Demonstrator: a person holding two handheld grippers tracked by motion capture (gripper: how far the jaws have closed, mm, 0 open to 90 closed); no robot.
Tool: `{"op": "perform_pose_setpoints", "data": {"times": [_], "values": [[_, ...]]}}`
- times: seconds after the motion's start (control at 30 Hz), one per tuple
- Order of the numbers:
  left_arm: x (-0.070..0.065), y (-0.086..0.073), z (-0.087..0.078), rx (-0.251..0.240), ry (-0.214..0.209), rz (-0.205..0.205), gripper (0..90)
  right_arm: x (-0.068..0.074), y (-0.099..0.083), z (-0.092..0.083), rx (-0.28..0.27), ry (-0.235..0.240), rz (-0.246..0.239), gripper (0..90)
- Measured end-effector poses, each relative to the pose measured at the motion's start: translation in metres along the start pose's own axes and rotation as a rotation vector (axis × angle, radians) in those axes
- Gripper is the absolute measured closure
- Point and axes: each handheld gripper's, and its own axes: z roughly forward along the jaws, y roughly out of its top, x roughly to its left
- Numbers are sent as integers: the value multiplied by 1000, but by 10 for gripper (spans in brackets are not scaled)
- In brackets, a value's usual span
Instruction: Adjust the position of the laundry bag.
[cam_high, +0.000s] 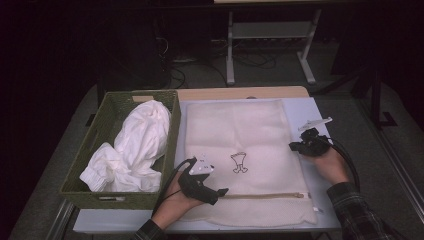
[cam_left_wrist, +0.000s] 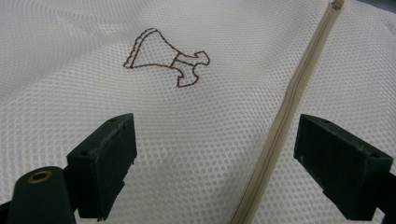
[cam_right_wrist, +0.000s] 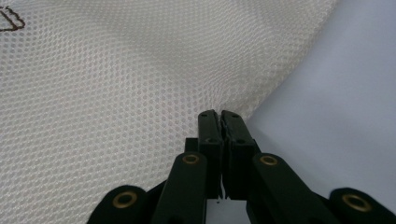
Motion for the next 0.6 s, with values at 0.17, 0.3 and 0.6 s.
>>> {"op": "perform_pose_setpoints", "data": {"times": [0.17, 0.3, 0.6], "values": [[0, 0, 0, -1, 0, 0, 127, -5, -2, -2, -4, -12, 10, 870], [0, 0, 0, -1, 0, 1, 127, -8, -3, -3, -6, -29, 13, 870], [0, 0, 0, -1, 0, 1, 127, -16, -7, -6, -4, -57, 27, 871]]}}
